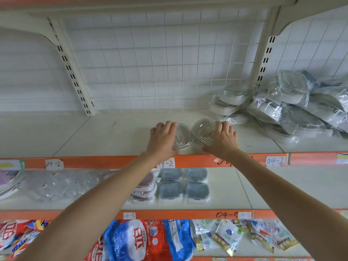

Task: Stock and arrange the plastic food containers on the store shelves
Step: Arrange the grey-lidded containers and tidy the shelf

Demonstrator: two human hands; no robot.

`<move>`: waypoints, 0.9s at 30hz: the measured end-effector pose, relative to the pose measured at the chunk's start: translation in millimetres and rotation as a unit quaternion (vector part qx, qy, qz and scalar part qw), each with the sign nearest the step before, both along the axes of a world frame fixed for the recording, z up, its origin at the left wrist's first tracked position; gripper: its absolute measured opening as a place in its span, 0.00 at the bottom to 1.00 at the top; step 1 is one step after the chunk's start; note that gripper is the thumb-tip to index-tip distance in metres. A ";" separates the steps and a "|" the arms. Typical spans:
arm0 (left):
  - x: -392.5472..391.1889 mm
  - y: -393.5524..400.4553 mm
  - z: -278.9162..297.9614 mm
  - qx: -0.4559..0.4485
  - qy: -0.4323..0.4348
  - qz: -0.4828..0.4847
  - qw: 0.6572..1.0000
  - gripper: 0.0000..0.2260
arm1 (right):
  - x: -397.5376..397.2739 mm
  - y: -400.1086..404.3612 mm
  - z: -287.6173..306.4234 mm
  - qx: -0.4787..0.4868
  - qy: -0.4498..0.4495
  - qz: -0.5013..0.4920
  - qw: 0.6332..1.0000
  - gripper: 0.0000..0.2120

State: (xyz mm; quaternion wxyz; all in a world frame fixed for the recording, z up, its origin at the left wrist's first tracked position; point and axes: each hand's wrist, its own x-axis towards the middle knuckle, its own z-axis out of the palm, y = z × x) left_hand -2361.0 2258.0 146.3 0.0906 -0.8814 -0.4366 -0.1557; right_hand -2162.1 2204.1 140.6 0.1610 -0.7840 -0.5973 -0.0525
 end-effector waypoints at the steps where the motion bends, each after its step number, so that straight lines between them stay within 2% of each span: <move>1: -1.8 -5.1 -1.9 0.025 0.005 0.002 1.000 0.39 | -3.0 -3.6 -1.3 0.017 -0.012 -0.001 1.000 0.44; 6: -13.7 -28.3 4.4 0.092 0.010 0.011 0.996 0.39 | -11.3 -21.9 -2.5 0.097 -0.086 0.000 0.992 0.41; 11: -35.6 -49.0 5.6 0.128 -0.013 -0.039 0.991 0.40 | -13.4 -43.0 2.6 0.194 -0.027 0.005 0.981 0.43; 16: -53.9 -67.1 -8.5 0.122 -0.004 -0.048 0.991 0.40 | -27.6 -70.2 -19.4 0.107 -0.044 0.050 0.992 0.49; 20: -66.8 -83.1 -37.0 0.118 0.037 -0.069 0.990 0.43 | -27.2 -99.9 -50.9 0.049 -0.066 0.072 0.994 0.46; 24: -73.0 -97.5 -68.9 0.052 0.084 -0.066 0.993 0.43 | -27.4 -123.3 -84.3 -0.002 -0.056 0.091 0.994 0.42; 27: -72.8 -102.4 -90.3 -0.003 0.114 -0.071 0.991 0.40 | -31.2 -129.7 -105.3 -0.044 -0.054 0.099 0.993 0.42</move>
